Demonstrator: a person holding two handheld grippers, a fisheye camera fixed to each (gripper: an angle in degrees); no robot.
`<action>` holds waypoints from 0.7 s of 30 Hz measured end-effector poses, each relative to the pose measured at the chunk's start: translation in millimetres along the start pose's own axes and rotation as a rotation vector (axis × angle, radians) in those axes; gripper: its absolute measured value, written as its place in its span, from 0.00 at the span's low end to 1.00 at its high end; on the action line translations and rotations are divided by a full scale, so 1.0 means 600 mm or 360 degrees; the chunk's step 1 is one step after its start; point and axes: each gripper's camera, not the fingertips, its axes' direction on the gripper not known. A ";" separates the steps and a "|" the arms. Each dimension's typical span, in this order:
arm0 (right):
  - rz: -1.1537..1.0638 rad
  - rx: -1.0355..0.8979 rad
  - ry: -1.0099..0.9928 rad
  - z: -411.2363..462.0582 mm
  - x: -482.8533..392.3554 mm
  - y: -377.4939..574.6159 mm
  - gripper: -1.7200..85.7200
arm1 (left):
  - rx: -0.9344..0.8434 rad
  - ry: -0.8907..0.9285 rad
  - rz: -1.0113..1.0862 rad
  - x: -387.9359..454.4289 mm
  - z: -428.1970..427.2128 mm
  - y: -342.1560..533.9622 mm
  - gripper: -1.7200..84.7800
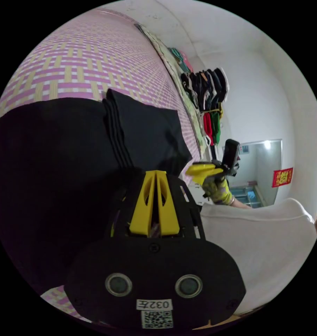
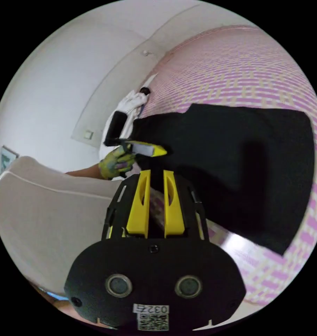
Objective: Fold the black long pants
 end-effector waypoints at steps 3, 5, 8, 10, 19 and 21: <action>0.0363 0.0296 0.0167 -0.098 0.084 0.071 0.10 | -0.0209 -0.0118 0.0114 0.041 0.041 -0.011 0.01; 0.0577 0.0440 0.0203 -0.147 0.135 0.117 0.11 | -0.0326 -0.0226 0.0197 0.064 0.062 -0.013 0.01; 0.0772 0.0477 0.0167 -0.184 0.198 0.164 0.13 | -0.0333 -0.0227 0.0182 0.081 0.064 -0.021 0.01; 0.0820 0.0426 0.0085 -0.185 0.224 0.173 0.14 | -0.0313 -0.0254 0.0204 0.099 0.058 -0.028 0.01; 0.0765 0.0326 -0.0224 -0.152 0.254 0.152 0.10 | -0.0452 -0.0323 0.0299 0.155 0.112 -0.053 0.01; 0.0770 0.0298 -0.0222 -0.148 0.252 0.147 0.08 | -0.0408 -0.0265 0.0238 0.151 0.111 -0.051 0.01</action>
